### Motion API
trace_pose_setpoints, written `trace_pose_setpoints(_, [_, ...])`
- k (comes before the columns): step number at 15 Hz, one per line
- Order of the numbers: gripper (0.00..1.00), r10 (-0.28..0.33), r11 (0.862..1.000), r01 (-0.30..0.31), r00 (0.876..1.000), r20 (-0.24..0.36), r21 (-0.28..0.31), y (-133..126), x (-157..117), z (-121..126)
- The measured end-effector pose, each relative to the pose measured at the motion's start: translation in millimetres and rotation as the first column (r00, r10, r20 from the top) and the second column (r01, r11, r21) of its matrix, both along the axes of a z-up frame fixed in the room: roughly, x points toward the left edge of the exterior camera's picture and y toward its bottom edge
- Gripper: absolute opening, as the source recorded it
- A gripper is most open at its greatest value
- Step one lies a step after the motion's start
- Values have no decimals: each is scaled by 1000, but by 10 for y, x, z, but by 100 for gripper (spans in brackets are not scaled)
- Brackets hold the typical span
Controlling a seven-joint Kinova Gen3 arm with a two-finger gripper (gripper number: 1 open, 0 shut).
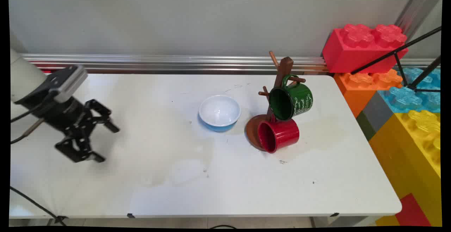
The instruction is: Pick up the green mug from the rack
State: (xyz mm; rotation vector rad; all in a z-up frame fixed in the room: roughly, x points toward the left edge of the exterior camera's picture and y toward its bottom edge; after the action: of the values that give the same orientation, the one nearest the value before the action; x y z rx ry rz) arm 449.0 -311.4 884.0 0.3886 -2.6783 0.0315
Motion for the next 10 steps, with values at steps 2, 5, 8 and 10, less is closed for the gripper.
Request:
trace_pose_setpoints(2, [100,23,1000,-24,997,-71,-12,-68,-100,45])
trace_pose_setpoints(5, [100,45,998,-51,980,-195,-24,-161,-275,126])
trace_pose_setpoints(8, [100,55,997,-67,953,-297,-33,-234,-414,189])
trace_pose_setpoints(10, [100,56,997,-74,937,-344,-39,-275,-478,216])
